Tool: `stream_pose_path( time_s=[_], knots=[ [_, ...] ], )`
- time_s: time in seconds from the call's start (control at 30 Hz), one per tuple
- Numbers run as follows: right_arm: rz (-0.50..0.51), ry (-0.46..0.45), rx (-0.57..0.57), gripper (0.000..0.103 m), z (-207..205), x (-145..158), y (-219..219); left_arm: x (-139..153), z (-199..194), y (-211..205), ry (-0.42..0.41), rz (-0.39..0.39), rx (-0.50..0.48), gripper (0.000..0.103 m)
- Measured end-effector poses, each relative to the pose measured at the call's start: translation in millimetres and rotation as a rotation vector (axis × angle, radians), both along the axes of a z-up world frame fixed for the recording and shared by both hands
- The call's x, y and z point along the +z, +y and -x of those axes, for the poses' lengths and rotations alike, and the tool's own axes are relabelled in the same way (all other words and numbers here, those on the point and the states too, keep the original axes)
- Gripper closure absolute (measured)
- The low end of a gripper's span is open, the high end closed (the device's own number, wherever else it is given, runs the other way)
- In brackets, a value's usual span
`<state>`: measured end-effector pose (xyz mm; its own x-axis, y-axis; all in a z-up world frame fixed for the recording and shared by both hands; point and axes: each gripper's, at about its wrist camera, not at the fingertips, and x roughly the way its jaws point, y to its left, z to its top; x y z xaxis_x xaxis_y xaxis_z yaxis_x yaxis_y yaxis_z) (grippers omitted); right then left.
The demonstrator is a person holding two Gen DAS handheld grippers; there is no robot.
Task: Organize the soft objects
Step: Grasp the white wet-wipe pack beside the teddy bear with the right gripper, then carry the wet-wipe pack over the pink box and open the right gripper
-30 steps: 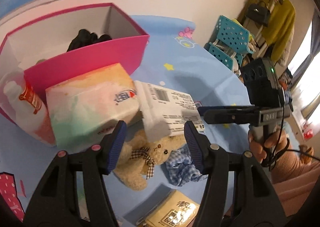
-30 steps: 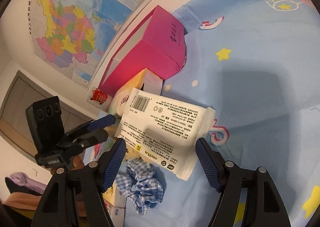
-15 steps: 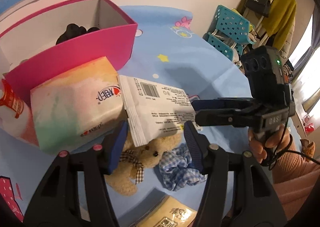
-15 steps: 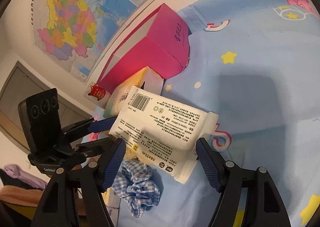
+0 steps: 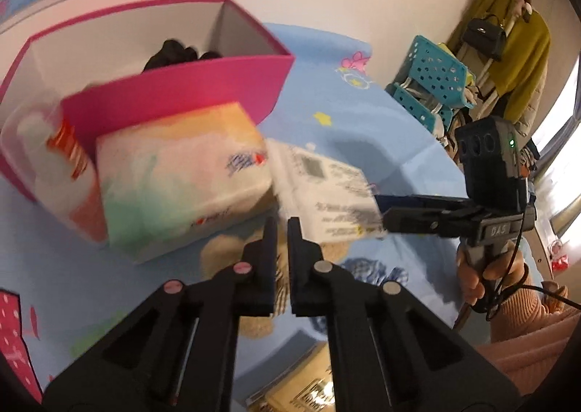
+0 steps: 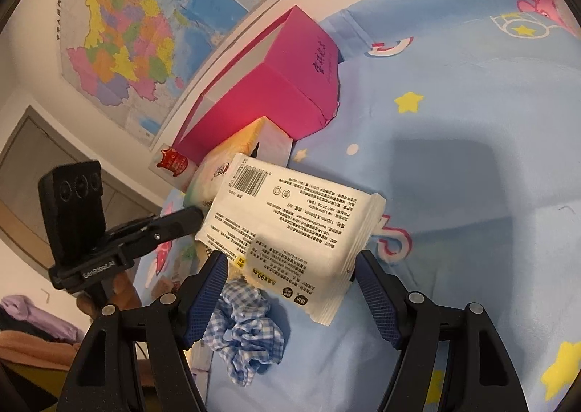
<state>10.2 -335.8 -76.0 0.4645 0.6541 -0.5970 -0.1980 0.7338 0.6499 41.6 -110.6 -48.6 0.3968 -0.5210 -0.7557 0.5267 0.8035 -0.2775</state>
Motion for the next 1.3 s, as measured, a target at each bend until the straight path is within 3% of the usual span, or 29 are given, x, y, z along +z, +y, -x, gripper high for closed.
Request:
stream_pose_path(
  time_s=[0.07,0.13,0.27,0.4,0.43,0.47,0.53,0.63,0.87,1.07,1.2,1.3],
  knots=[
    [0.006,-0.003,-0.005,0.029,-1,0,0,0,-1,3,0.019,0.019,-0.005,0.096],
    [0.002,-0.003,-0.004,0.029,-1,0,0,1,-5,4,0.047,0.044,-0.023,0.079],
    [0.017,-0.012,-0.003,0.028,0,1,1,0,-8,-9,0.062,0.034,-0.063,0.060],
    [0.023,-0.014,0.000,0.027,0,1,2,-6,-13,-31,0.072,-0.003,-0.103,0.060],
    [0.023,-0.014,-0.001,0.027,1,1,3,-7,-14,-33,0.067,-0.009,-0.093,0.069],
    [0.022,-0.016,-0.001,0.027,1,1,3,-6,-14,-33,0.057,-0.009,-0.080,0.071],
    [0.022,-0.018,-0.002,0.027,1,1,3,-2,-11,-28,0.033,0.015,-0.061,0.083],
    [0.023,-0.020,-0.002,0.027,2,1,4,2,-3,-14,0.000,0.013,-0.018,0.084],
    [0.020,-0.029,0.041,0.027,-10,1,19,-6,1,17,0.048,0.100,0.023,0.084],
    [0.032,-0.043,0.102,0.027,-22,0,45,-7,1,17,0.042,0.087,0.027,0.083],
    [-0.012,-0.028,0.057,0.056,-21,-4,33,-5,4,13,0.025,0.058,0.026,0.083],
    [-0.017,-0.041,0.040,0.063,-16,3,26,-2,5,11,0.013,0.051,0.016,0.082]
  ],
)
